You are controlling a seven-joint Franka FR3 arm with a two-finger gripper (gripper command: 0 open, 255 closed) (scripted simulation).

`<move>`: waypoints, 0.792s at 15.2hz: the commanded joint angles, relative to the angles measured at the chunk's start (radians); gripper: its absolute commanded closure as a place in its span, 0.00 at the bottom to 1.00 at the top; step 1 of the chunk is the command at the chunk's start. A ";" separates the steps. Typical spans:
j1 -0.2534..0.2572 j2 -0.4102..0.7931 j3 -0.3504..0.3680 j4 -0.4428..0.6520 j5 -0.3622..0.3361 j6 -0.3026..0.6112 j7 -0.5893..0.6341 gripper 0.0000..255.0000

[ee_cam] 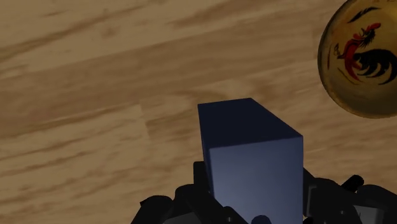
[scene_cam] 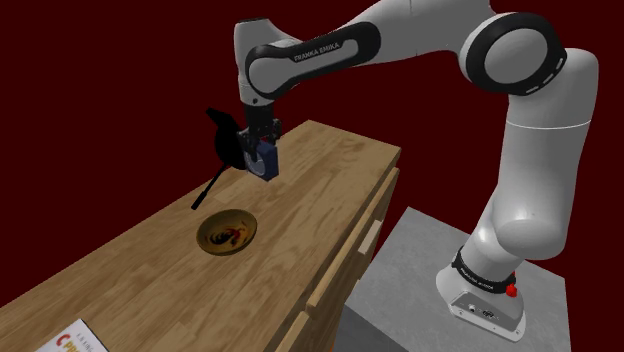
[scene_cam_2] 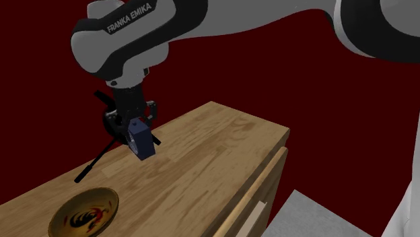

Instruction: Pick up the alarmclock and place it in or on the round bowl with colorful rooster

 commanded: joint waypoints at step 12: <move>0.114 -0.018 0.061 0.068 -0.012 -0.092 0.170 1.00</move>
